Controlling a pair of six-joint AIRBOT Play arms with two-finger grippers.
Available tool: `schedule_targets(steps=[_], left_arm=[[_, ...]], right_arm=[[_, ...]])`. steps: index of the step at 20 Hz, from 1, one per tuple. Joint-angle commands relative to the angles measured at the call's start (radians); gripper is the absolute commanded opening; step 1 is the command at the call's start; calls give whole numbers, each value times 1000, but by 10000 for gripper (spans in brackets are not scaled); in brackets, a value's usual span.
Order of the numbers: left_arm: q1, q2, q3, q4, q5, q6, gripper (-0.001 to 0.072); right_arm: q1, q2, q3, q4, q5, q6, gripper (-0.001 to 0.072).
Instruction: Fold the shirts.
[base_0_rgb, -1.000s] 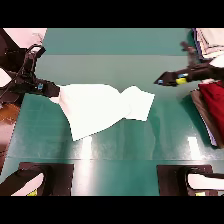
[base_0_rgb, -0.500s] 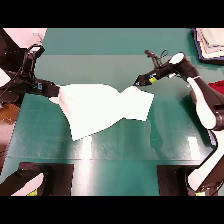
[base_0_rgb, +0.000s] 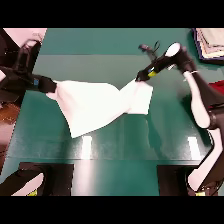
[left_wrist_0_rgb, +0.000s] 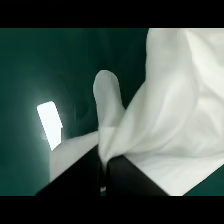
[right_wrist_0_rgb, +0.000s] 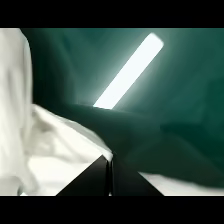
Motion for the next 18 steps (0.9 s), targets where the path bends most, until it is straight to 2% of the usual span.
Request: schedule_targets(steps=[1,6,10,12,15,18], left_arm=[[1,3,214,55,-30,6,24],[1,3,581,53,-89,10,24],[1,3,758,-21,-139,9,24],[1,5,837,-113,-136,9,24],[1,42,861,-331,-119,9,24],[1,52,853,-519,-219,8,24]], right_arm=[[-70,208,27,-94,-29,64,15],[-195,555,26,-192,-32,81,15],[-275,791,-56,-204,-52,90,15],[-319,891,-75,-204,-67,91,15],[-395,1016,-74,-203,-136,91,15],[-483,1112,-74,-202,-232,99,14]])
